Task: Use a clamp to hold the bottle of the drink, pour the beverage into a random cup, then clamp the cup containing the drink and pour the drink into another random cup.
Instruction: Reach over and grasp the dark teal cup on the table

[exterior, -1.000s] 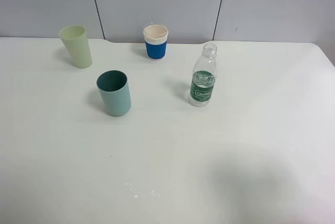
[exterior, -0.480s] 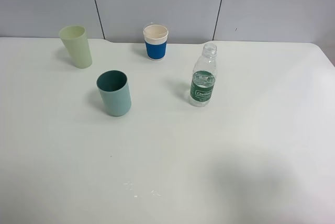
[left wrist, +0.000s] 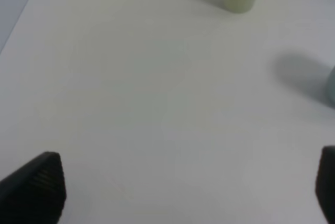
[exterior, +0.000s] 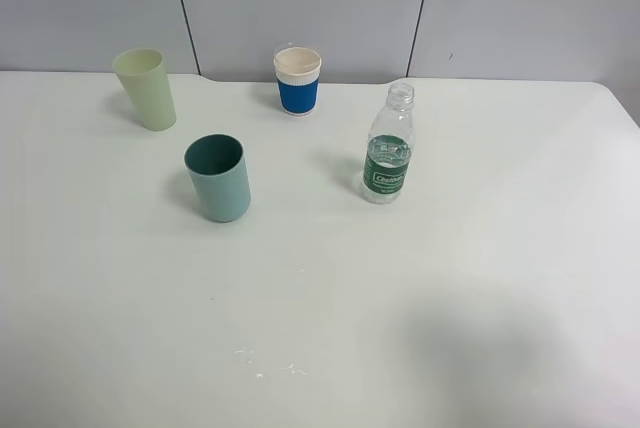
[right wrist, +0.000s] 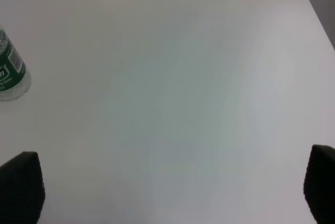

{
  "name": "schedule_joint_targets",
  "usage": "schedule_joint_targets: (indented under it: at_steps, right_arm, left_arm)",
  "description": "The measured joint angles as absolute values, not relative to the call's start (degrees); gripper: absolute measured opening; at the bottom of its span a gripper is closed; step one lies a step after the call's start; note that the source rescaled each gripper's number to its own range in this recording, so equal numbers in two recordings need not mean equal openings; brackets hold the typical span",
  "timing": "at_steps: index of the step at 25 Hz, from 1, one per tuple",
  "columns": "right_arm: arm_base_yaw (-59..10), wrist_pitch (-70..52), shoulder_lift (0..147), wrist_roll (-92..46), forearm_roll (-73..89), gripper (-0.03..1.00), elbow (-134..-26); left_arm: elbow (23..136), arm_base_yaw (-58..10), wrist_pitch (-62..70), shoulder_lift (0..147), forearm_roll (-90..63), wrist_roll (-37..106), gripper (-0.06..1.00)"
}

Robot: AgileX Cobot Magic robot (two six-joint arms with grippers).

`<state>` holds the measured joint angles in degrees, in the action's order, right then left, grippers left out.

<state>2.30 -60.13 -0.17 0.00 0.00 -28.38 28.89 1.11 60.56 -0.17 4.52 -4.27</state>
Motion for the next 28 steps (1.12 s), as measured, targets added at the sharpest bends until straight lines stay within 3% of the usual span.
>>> schedule_joint_targets:
  at_steps: [28]
  right_arm:
    - [2.3,-60.13,-0.17,0.0,0.0,1.0,-28.38]
  left_arm:
    - [28.89,1.11,60.56,-0.17,4.69,-3.48,0.89]
